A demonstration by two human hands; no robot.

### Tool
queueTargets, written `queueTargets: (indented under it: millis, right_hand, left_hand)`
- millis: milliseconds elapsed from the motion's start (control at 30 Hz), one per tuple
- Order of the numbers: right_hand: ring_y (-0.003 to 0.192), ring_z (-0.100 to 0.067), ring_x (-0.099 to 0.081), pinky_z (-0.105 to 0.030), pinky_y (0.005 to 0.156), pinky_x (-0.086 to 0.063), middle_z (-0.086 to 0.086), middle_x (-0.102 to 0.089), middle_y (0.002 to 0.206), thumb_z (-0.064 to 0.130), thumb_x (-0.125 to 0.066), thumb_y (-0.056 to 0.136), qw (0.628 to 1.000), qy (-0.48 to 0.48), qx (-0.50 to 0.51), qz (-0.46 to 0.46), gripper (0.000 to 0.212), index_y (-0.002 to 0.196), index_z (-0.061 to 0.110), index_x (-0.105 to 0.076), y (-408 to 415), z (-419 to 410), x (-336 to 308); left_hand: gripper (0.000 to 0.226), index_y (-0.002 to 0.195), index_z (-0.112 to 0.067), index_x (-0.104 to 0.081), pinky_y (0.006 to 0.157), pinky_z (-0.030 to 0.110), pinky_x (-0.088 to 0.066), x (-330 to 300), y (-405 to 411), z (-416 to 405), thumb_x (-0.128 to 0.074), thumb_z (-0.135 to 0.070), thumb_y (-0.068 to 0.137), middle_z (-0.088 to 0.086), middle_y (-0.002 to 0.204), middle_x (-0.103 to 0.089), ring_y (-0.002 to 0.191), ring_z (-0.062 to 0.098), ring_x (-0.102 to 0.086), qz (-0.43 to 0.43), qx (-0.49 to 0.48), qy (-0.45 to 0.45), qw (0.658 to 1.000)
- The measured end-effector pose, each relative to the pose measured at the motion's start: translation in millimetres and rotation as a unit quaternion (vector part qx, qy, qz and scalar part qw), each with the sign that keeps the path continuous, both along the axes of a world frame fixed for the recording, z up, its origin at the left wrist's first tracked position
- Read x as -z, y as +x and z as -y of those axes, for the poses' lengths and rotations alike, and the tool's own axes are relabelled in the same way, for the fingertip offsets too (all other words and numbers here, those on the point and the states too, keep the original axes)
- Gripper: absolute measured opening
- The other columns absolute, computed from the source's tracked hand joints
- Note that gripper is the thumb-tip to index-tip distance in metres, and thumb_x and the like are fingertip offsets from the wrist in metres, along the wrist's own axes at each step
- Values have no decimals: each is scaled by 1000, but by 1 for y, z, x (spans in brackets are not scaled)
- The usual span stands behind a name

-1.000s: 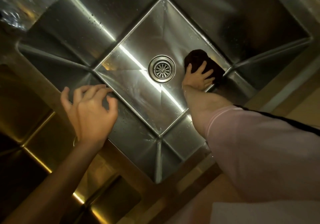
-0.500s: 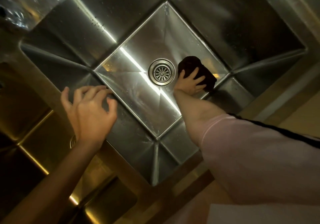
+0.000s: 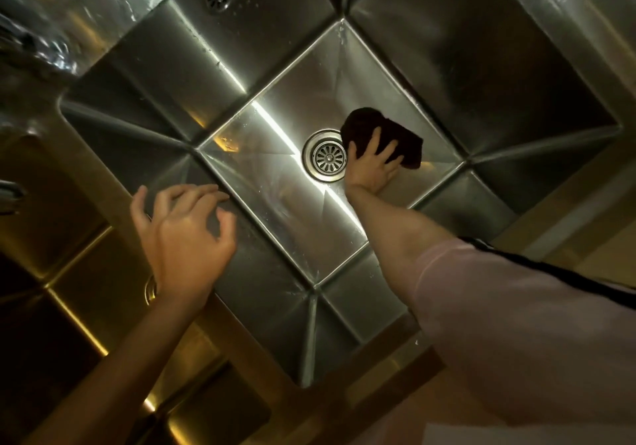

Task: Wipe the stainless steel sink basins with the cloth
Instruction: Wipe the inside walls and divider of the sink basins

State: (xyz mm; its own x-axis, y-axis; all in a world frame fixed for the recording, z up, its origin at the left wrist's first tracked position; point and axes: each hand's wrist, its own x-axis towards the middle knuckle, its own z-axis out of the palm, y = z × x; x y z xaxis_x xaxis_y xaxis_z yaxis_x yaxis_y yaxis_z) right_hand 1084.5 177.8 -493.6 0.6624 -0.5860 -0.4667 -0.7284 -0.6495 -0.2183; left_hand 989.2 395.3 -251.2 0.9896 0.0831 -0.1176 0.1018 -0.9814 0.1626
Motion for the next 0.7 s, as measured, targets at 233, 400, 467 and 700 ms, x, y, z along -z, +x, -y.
queueTargets:
  millis: [233, 400, 467, 700]
  right_hand:
    - [138, -50, -22, -56, 115, -12, -13, -20, 157, 55, -44, 92, 997, -18, -69, -3, 63, 148, 34, -25, 74, 19, 5]
    - [138, -48, -24, -54, 114, -17, -13, -20, 157, 55, -45, 92, 999, -13, -38, 0, 65, 149, 34, -22, 86, 4, 3]
    - [139, -46, -24, -53, 114, -18, -13, -21, 156, 56, -43, 92, 997, -18, -80, 8, 65, 150, 34, -21, 64, -2, 4]
    - [141, -47, -18, -51, 119, -11, -13, -20, 157, 53, -44, 93, 958, -24, -286, 12, 64, 150, 32, -24, 82, 22, 10]
  left_hand:
    - [32, 102, -13, -72, 113, 48, -18, 4, -1, -1, -46, -26, 90, 3, 109, -71, 111, 23, -55, 17, 3, 7, 1000]
    - [30, 102, -13, -72, 113, 46, -16, 6, 0, -2, -47, -26, 90, 3, 109, -70, 112, 23, -55, 15, 4, 10, 1000]
    - [31, 103, -13, -71, 113, 48, -16, 6, 0, -3, -47, -26, 90, 4, 109, -70, 113, 23, -55, 10, 6, 11, 1000]
    - [32, 102, -11, -72, 113, 51, -18, 5, 2, 0, -46, -25, 91, 6, 106, -71, 112, 25, -56, 20, 4, 6, 1000]
